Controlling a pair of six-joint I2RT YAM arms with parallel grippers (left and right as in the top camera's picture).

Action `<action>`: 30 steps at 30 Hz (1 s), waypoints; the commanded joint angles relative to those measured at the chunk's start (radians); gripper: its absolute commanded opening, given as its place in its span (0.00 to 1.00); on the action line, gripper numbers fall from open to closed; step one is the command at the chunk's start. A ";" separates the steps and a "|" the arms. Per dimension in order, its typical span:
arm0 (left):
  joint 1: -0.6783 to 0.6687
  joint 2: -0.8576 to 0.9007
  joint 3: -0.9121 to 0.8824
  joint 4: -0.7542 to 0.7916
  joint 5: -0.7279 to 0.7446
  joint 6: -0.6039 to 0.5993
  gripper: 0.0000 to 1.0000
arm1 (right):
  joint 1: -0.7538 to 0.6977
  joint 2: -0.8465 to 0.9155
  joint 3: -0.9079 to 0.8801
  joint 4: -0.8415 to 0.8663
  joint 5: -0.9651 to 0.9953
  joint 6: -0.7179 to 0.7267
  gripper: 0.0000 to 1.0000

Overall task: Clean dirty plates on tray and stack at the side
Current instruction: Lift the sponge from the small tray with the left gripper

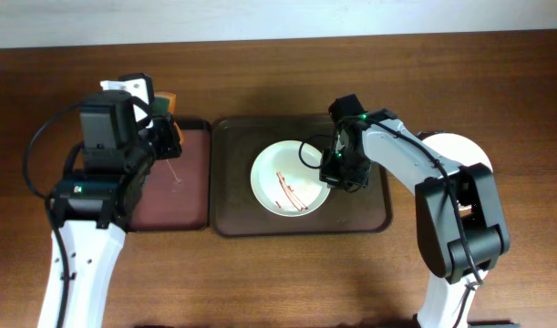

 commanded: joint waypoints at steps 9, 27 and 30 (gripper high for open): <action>0.004 -0.117 0.018 0.055 0.011 -0.035 0.00 | 0.007 0.012 0.007 -0.001 0.002 0.008 0.04; 0.004 0.120 0.017 -0.035 0.010 -0.035 0.00 | 0.007 0.012 0.007 -0.002 0.002 0.008 0.04; 0.004 0.286 0.017 -0.100 0.010 -0.035 0.00 | 0.007 0.012 0.007 -0.002 0.002 0.008 0.04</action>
